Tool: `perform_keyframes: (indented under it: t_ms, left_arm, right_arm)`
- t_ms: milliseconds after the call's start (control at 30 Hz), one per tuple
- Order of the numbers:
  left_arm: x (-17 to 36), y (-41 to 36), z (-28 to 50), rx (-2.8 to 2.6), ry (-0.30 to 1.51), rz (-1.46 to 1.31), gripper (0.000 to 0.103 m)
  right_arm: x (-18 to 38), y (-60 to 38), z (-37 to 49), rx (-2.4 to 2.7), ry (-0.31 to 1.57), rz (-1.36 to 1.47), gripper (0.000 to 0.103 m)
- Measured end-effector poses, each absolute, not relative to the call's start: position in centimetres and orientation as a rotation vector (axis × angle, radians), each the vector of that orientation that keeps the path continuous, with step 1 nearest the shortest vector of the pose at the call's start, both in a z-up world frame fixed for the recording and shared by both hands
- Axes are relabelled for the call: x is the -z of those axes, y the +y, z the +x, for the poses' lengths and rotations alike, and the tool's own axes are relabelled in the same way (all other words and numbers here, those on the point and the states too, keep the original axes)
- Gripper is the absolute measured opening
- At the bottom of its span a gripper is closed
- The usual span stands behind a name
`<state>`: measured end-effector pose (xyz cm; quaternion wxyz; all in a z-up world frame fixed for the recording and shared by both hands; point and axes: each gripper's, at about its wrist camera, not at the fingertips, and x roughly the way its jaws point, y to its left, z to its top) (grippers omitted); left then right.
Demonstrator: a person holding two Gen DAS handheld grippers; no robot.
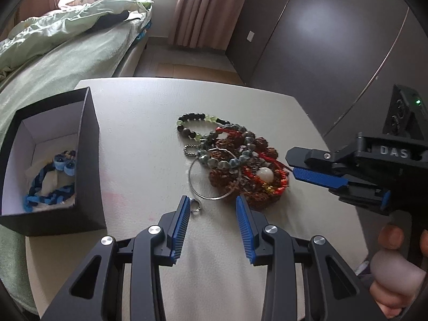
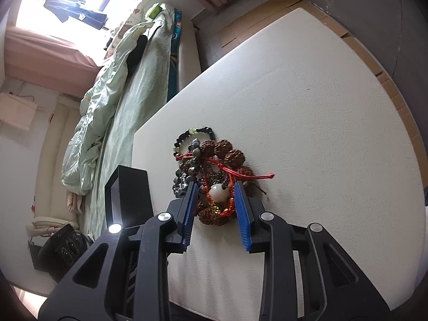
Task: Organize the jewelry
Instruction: 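Lower the right gripper onto the bracelet pile and grasp a grey beaded bracelet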
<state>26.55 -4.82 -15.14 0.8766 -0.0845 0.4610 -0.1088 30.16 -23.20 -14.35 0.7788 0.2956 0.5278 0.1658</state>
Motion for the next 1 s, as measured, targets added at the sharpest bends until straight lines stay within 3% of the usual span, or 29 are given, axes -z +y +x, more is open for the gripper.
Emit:
perform_keyframes:
  t_ms: [267,367,400,1000]
  left_arm:
    - [16.4,-5.2,27.1,0.204,0.990,-0.120,0.026]
    - [16.5,-5.2,27.0,0.184,0.983,-0.102,0.017]
    - [16.6,-5.0,27.1,0.168,0.983,-0.096,0.009]
    - [12.1,-3.2,25.2,0.219,0.896,-0.191,0.009]
  right_arm:
    - [14.3,-21.6,30.4,-0.379,1.133,0.609,0.030]
    - [14.1,-20.7,30.5,-0.382,1.130,0.580,0.030]
    - [14.2,-20.4,30.6,-0.383,1.133,0.575,0.030]
    - [15.8,-18.7,33.5,-0.353,1.147,0.596,0.030]
